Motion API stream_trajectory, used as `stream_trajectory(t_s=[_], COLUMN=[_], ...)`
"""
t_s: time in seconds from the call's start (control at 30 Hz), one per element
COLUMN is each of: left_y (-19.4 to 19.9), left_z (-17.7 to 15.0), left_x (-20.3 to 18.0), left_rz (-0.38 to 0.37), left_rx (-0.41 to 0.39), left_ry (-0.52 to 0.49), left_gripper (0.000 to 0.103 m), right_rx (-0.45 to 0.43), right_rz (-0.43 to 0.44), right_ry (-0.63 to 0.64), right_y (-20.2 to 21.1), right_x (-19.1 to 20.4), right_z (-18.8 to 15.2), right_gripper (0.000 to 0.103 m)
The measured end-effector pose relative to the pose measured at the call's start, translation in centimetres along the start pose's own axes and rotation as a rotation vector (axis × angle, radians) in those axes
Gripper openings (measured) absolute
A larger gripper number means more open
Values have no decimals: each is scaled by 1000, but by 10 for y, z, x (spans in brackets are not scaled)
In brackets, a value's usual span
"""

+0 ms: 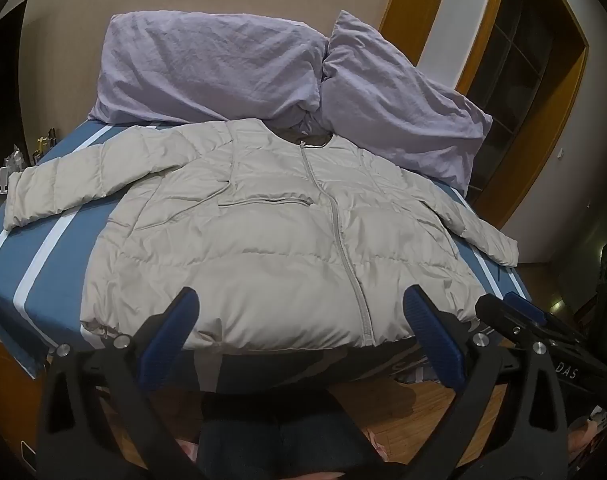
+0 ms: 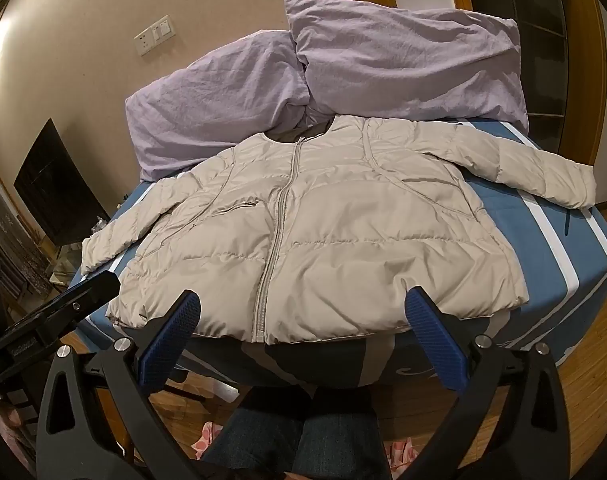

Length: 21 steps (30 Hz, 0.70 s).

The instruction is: Fold large clothes

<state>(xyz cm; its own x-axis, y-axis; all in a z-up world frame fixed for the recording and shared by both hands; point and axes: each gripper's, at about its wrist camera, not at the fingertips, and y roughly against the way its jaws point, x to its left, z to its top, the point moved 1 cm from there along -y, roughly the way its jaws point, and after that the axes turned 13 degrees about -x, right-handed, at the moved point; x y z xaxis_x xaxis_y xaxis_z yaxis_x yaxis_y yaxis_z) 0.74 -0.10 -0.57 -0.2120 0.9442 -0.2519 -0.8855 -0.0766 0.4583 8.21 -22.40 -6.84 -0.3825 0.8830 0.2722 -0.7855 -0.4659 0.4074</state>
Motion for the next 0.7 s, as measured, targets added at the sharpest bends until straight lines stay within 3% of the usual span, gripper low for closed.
stream_trajectory(t_s=[0.7], left_y=[0], left_z=[0], left_x=[1], left_rz=[-2], left_rx=[2], left_ry=[0], left_gripper=[101], right_rx=[-1], right_rz=[3], right_ry=[0], right_y=[1], right_x=[0], right_z=[1], right_gripper=[102])
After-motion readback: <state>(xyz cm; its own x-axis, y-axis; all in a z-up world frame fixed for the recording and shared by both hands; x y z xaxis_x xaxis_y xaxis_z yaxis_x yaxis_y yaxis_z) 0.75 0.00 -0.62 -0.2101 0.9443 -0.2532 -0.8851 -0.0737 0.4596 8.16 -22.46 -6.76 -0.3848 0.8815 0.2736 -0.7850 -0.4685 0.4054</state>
